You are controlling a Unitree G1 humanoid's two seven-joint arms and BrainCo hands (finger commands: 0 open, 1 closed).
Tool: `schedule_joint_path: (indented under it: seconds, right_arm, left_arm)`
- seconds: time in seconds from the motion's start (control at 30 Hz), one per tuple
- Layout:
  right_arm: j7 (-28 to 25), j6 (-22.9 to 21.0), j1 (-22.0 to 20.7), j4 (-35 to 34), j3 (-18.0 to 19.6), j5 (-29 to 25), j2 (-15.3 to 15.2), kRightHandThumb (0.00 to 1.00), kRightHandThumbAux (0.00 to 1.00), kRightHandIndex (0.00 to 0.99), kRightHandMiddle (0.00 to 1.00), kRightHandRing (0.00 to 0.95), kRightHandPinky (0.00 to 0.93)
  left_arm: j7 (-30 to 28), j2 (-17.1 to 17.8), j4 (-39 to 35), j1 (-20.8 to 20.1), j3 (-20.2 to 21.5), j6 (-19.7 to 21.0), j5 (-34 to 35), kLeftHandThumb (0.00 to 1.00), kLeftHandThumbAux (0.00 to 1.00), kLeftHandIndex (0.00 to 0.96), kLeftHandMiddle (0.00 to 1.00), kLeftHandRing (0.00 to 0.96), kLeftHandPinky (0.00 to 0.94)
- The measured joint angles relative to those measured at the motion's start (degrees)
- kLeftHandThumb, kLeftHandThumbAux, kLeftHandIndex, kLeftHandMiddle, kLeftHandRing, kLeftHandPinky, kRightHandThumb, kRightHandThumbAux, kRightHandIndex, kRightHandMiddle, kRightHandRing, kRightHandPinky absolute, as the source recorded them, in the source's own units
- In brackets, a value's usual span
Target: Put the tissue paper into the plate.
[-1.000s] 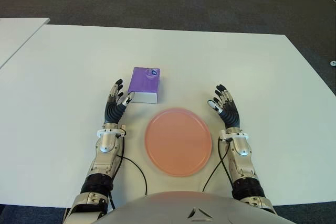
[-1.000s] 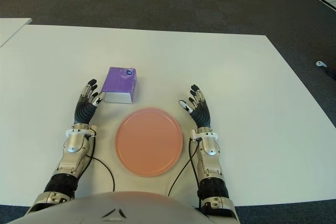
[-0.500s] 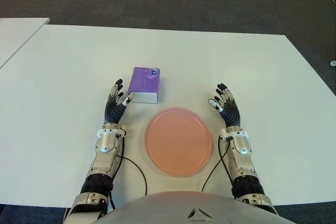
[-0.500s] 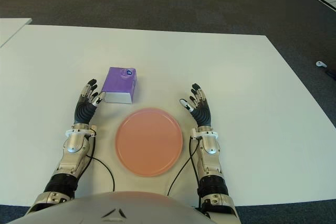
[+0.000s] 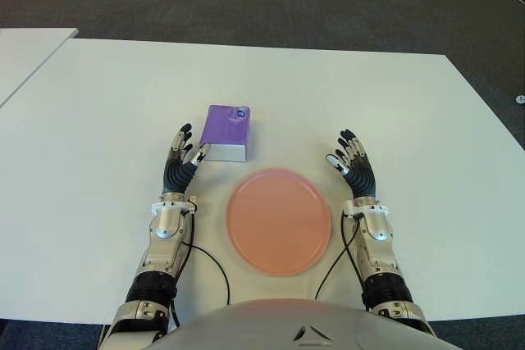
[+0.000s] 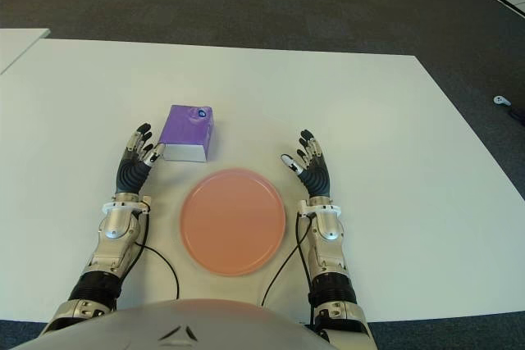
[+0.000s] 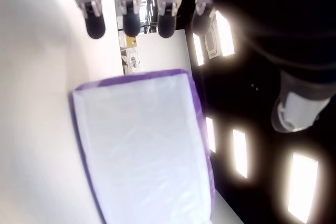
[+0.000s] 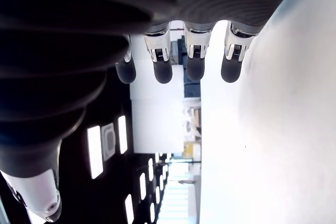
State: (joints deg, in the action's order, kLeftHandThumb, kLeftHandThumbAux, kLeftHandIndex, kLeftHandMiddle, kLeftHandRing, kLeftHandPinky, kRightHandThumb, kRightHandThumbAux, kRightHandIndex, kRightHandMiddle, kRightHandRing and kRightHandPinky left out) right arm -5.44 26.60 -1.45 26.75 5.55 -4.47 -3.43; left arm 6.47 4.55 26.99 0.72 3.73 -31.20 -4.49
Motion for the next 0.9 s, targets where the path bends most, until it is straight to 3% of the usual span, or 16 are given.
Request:
schedule_joint_path:
  seconds: [0.2,0.5,0.9]
  right_arm:
    - [-0.2,0.1,-0.6,0.7,0.0,0.0,0.0,0.0,0.661,0.0,0.0,0.0,0.0]
    - [-0.5,1.1,-1.3,1.9,0.4,-0.1,-0.5,0.0,0.663,0.0,0.0,0.0,0.0]
    - [-1.0,1.1,-2.0,2.9,0.2,-0.2,-0.7,0.0,0.658,0.0,0.0,0.0,0.0]
  left_arm:
    - [3.7,0.7,-0.2,-0.4,0.6,-0.9,-2.8,0.0,0.462,0.0,0.0,0.0,0.0]
    - [9.4,9.1,-8.1,1.8,4.2,-1.3,-13.0,0.0,0.458,0.0,0.0,0.0,0.0]
    - [17.6,21.0,-6.7,-7.7,6.1,-1.4,-23.9,0.054,0.461,0.0,0.0,0.0,0.0]
